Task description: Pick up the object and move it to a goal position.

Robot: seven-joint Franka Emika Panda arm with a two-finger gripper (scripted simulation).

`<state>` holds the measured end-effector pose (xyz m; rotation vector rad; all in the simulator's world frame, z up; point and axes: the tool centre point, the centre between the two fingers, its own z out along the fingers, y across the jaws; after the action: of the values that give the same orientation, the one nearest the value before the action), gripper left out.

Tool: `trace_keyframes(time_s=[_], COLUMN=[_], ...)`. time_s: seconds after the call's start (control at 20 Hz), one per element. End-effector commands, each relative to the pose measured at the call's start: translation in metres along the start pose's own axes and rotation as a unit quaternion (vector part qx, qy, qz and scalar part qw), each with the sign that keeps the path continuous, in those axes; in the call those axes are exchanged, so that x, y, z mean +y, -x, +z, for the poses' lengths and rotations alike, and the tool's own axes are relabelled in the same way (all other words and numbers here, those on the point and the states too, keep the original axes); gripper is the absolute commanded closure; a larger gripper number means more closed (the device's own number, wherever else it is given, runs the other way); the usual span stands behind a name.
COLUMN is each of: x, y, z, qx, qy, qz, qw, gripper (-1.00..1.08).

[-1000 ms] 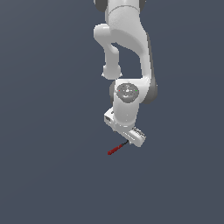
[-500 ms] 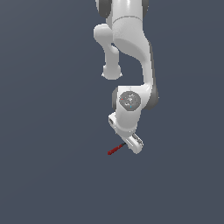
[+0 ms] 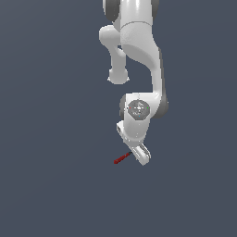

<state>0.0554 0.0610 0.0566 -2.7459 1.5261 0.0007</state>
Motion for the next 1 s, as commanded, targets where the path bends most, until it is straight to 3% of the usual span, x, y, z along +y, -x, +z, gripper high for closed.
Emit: trace_keyframes(time_s=[0.0,0.9,0.95], x=[0.0,0.0,0.0], y=[0.0,0.0,0.0], z=[0.0,0.05,0.05], qx=[0.0,0.0,0.0], qy=[0.0,0.0,0.0], qz=[0.0,0.003,0.003], qw=[1.0,1.0,1.0], gripper=[-0.92,-0.92,1.08])
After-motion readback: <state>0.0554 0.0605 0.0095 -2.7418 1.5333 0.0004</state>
